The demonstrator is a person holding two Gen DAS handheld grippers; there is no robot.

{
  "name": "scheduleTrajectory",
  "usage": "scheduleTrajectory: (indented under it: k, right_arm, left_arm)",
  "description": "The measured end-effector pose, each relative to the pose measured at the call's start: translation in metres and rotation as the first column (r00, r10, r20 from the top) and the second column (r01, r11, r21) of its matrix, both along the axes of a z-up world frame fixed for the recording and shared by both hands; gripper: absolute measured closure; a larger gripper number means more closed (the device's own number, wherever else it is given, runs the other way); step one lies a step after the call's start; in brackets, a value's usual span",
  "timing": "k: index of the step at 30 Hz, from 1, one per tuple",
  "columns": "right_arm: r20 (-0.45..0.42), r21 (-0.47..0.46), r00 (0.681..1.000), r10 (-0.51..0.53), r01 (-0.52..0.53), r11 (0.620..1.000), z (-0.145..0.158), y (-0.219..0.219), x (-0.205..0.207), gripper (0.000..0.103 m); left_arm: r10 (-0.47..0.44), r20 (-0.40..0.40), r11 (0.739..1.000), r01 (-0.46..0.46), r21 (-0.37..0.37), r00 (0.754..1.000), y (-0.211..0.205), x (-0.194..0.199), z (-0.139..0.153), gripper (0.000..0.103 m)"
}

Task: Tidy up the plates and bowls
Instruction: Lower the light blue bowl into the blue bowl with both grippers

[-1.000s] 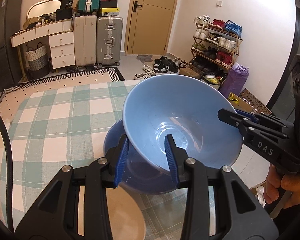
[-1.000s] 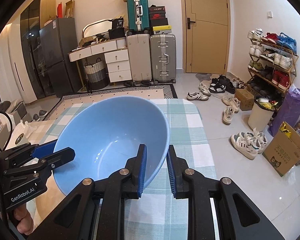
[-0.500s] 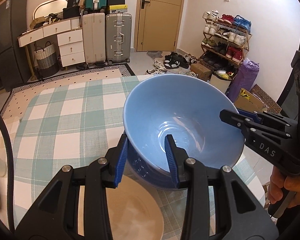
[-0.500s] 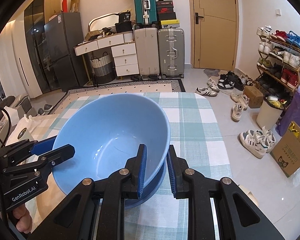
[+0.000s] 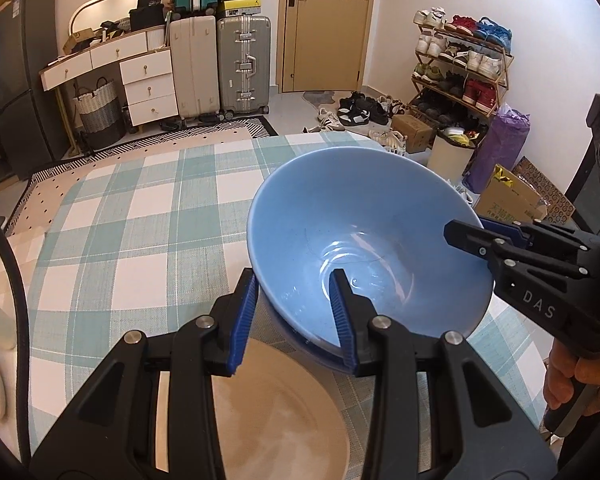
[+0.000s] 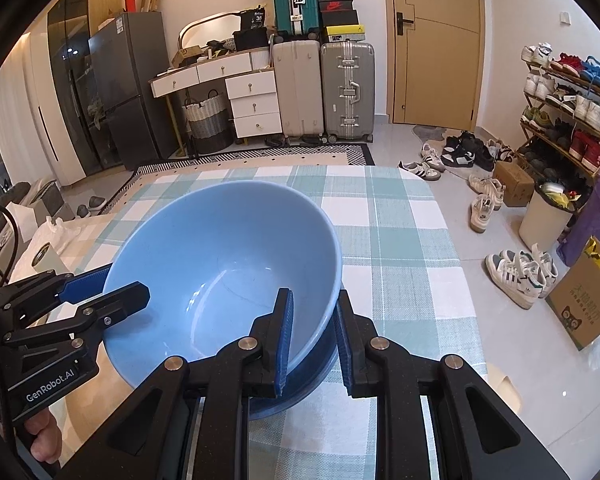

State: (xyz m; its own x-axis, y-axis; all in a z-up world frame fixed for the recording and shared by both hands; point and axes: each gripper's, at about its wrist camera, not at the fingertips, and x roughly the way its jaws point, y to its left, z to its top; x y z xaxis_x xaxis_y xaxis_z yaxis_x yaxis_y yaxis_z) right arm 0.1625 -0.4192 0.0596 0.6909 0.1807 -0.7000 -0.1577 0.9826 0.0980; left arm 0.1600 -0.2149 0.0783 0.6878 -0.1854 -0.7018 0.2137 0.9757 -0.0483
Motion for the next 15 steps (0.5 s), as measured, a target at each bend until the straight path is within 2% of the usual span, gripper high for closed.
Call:
scheduleTrajectory:
  k: [15]
  right_arm:
    - [-0.026, -0.036, 1.000, 0.000, -0.001, 0.999, -0.019, 0.004, 0.001, 0.082]
  left_arm:
    - [0.003, -0.021, 0.999, -0.002, 0.046, 1.000, -0.005, 0.011, -0.023, 0.069]
